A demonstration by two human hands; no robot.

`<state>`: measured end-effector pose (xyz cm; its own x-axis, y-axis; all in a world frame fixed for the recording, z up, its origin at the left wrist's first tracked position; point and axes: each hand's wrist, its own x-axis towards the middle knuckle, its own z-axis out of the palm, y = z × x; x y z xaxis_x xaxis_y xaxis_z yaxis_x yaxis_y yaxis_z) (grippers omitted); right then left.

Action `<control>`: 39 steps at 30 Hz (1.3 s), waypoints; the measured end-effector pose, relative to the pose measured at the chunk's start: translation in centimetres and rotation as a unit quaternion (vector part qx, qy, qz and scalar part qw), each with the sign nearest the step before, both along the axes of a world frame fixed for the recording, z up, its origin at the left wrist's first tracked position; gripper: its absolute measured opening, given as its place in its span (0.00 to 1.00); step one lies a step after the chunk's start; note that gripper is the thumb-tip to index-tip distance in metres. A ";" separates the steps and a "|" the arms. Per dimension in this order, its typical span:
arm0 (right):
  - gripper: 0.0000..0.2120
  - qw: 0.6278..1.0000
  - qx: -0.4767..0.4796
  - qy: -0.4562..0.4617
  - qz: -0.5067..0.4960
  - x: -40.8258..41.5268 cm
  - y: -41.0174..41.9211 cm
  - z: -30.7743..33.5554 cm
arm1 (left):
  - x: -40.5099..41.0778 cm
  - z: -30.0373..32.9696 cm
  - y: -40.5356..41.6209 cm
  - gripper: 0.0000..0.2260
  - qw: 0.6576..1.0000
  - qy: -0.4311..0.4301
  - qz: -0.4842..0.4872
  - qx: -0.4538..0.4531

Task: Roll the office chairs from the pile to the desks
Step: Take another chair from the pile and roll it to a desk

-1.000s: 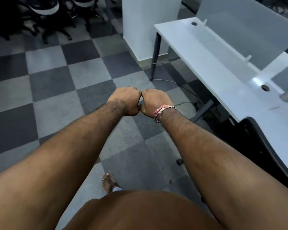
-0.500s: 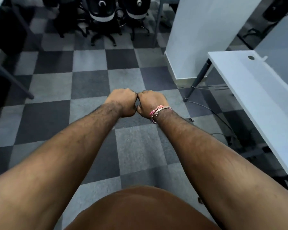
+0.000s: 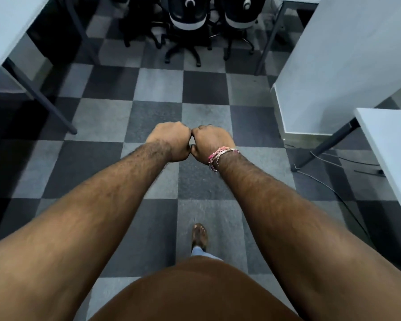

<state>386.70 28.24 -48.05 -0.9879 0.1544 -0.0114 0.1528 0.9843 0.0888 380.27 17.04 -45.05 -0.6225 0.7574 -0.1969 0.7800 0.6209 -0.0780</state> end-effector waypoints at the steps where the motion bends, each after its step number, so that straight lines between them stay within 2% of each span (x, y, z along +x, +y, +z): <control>1: 0.13 1.000 0.001 -0.004 0.006 -1.5 1.2 0.0 | -1.4 0.1 1.2 0.11 1.000 -0.003 0.005 -0.004; 13: 0.13 0.999 0.010 -0.017 0.044 -21.4 13.4 0.3 | -20.6 0.2 12.8 0.11 0.999 -0.012 0.037 -0.013; 22: 0.11 1.000 -0.001 -0.005 0.001 -41.0 20.6 -1.1 | -41.0 -1.4 20.3 0.10 1.000 -0.031 0.001 0.000; 31: 0.11 1.000 -0.007 0.012 0.001 -57.6 26.3 0.0 | -57.9 -0.2 26.1 0.10 1.000 -0.026 -0.013 -0.012; 34: 0.10 1.000 -0.010 -0.004 0.014 -63.2 28.2 -0.7 | -63.3 -1.1 27.8 0.11 0.999 -0.045 -0.008 -0.015; 39: 0.10 1.000 -0.012 -0.002 0.024 -72.9 34.0 -1.7 | -73.2 -2.6 33.8 0.09 0.999 -0.024 -0.009 -0.023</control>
